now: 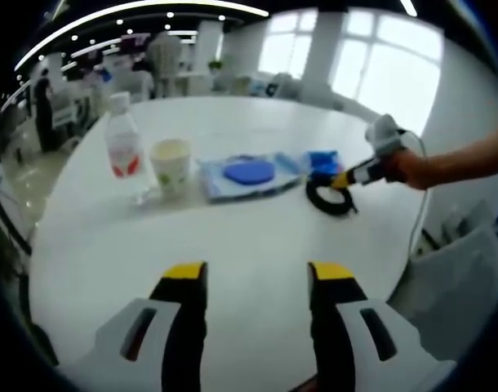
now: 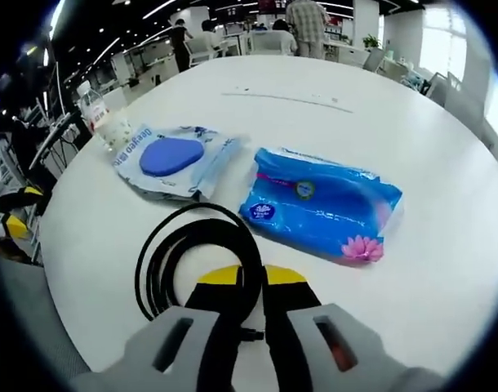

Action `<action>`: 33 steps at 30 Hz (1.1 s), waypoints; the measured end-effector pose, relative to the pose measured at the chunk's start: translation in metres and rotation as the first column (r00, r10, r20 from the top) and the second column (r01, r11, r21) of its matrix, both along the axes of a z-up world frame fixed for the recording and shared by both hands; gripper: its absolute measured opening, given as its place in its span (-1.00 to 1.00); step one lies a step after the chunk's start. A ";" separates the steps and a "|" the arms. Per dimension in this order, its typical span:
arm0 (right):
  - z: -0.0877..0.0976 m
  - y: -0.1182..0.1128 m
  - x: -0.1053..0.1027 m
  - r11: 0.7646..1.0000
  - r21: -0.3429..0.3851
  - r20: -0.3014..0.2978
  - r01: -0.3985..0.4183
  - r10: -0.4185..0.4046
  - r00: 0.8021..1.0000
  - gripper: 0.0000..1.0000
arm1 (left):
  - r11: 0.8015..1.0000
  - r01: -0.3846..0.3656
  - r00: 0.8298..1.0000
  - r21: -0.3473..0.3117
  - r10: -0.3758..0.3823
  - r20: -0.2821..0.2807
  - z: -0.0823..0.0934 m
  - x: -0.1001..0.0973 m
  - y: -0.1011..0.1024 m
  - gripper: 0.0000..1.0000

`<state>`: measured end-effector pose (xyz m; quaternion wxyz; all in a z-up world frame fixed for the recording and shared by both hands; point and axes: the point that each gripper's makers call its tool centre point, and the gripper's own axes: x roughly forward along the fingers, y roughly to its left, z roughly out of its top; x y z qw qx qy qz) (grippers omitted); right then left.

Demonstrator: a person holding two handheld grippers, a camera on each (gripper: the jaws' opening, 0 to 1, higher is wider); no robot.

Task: Arrange the tabletop items into an orderly group along one side of the table until the central work area is clear of visible clutter.

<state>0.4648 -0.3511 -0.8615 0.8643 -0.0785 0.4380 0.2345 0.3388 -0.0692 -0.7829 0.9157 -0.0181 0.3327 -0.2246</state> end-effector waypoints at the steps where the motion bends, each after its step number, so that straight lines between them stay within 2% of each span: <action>1: -0.001 0.000 -0.001 1.000 -0.006 -0.004 -0.005 0.005 1.000 -0.81 | 1.000 0.000 1.000 0.001 0.000 0.001 0.000 0.000 0.000 -0.08; 11: -0.001 0.000 -0.002 1.000 -0.024 -0.007 -0.018 0.017 1.000 -0.78 | 1.000 -0.003 1.000 -0.001 0.003 0.002 0.000 0.001 0.000 -0.08; 17: 0.001 -0.002 -0.003 1.000 -0.017 -0.004 -0.013 0.013 1.000 -0.65 | 1.000 -0.003 1.000 0.000 0.003 0.004 0.000 0.002 0.000 -0.07; 26: 0.009 -0.001 0.000 1.000 -0.009 0.014 -0.013 0.013 1.000 -0.57 | 1.000 -0.003 1.000 0.002 0.003 0.007 0.001 0.002 0.001 -0.07; 31: 0.017 0.000 0.003 1.000 0.010 0.037 -0.002 0.002 0.999 -0.32 | 1.000 -0.009 1.000 0.002 0.009 0.011 0.003 0.002 0.002 -0.06; 33: 0.023 0.004 0.007 0.999 0.043 0.065 -0.004 0.001 0.998 -0.10 | 1.000 -0.015 1.000 0.001 0.015 0.012 0.003 0.003 0.003 -0.06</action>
